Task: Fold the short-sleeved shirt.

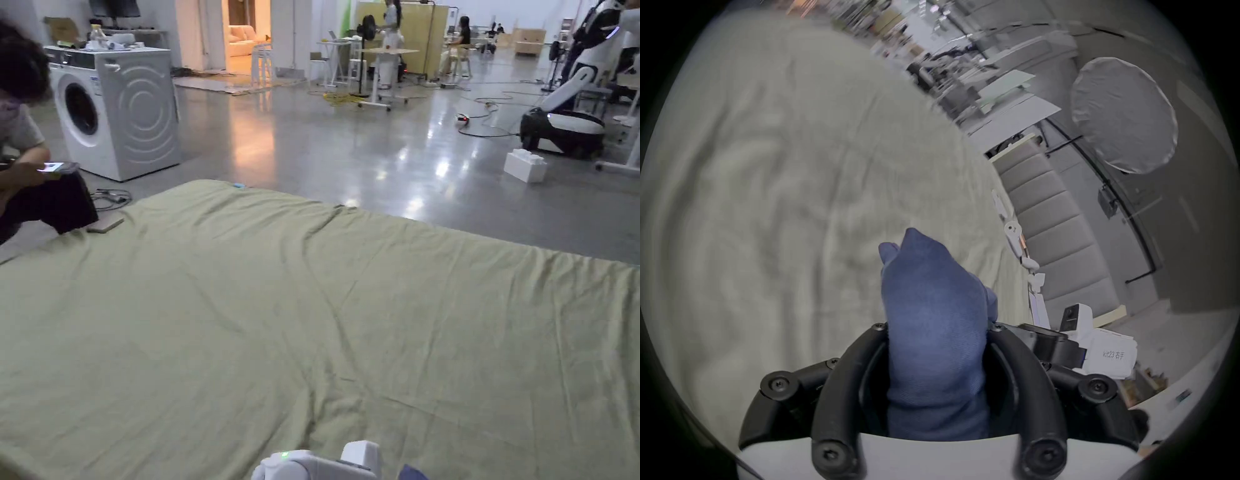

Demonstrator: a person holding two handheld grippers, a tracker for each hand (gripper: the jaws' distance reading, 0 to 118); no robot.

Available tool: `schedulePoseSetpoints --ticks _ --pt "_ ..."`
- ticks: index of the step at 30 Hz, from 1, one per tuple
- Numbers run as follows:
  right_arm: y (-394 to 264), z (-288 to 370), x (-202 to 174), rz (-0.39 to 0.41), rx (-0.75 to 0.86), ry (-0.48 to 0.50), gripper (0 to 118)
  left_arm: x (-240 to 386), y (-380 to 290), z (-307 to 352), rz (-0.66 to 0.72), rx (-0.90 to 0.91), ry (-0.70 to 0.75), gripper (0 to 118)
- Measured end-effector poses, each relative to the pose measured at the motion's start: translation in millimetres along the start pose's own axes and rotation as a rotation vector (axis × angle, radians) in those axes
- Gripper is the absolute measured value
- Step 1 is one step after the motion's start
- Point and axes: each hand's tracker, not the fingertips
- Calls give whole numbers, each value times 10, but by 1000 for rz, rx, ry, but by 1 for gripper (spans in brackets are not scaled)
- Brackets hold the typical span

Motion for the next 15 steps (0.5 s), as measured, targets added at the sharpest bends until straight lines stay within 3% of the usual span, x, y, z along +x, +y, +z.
schedulePoseSetpoints --ticks 3,5,9,13,14,15 --pt "-85 318 -128 71 72 79 0 -366 353 582 7 34 69 39" --pt "-160 458 -125 129 71 43 0 -769 634 1099 3 66 196 39" --pt "-375 470 -1 34 23 33 0 -1475 1151 1985 89 138 444 39" --pt "-552 305 35 61 -23 -6 0 -2146 1448 2420 279 74 425 39" --pt "-574 255 54 51 -37 0 0 -1734 1209 2139 317 64 423 41" --pt "-588 201 78 34 -57 14 0 -1747 1222 2155 313 100 456 45"
